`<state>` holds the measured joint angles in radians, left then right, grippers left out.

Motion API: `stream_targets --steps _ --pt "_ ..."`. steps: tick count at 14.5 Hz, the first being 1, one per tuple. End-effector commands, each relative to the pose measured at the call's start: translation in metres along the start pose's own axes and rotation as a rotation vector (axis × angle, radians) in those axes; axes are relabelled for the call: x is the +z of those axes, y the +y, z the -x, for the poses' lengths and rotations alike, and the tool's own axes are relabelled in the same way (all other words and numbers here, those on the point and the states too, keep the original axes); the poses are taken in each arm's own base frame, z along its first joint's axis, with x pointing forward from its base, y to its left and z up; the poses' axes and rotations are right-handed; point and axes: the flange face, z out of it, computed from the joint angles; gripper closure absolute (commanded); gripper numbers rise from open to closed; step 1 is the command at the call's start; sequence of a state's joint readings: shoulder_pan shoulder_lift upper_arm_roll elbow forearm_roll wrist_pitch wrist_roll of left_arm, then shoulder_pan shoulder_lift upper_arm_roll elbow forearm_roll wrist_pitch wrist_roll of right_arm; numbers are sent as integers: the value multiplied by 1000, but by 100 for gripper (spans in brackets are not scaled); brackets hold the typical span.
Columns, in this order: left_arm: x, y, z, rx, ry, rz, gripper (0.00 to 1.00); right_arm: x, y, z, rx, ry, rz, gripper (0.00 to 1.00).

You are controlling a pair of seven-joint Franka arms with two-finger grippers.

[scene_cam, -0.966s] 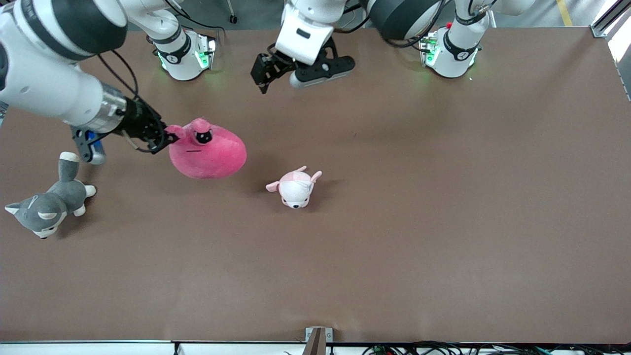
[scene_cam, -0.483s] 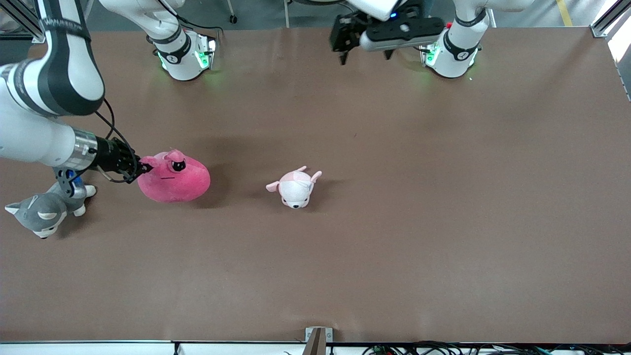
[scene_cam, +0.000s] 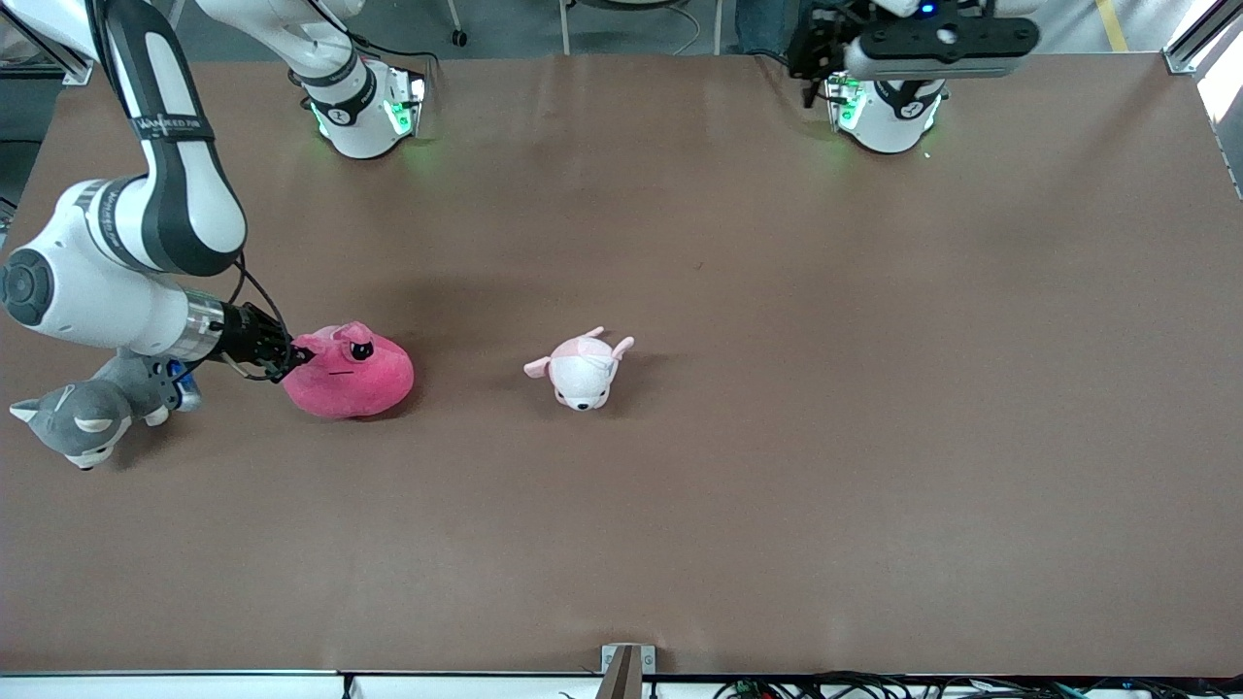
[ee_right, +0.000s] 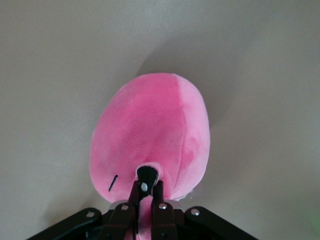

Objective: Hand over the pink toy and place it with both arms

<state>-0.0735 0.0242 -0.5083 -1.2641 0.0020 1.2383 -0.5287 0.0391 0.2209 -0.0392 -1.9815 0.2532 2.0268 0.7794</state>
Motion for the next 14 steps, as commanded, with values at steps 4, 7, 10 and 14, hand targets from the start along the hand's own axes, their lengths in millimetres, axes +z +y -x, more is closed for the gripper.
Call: stream_targets --steps 4,7,10,14 --pt "6 -117 -20 98 -12 -30 0 -1 10 -19 -159 -6 -20 0" --pt "16 -169 -41 115 -5 -19 0 -41 2 -32 -396 58 -55 0" --pt "38 -216 -62 158 17 -13 0 -93 -3 -47 -673 167 38 0" --pt "59 -259 -78 154 23 -3 0 -136 -10 -53 -869 274 139 0"
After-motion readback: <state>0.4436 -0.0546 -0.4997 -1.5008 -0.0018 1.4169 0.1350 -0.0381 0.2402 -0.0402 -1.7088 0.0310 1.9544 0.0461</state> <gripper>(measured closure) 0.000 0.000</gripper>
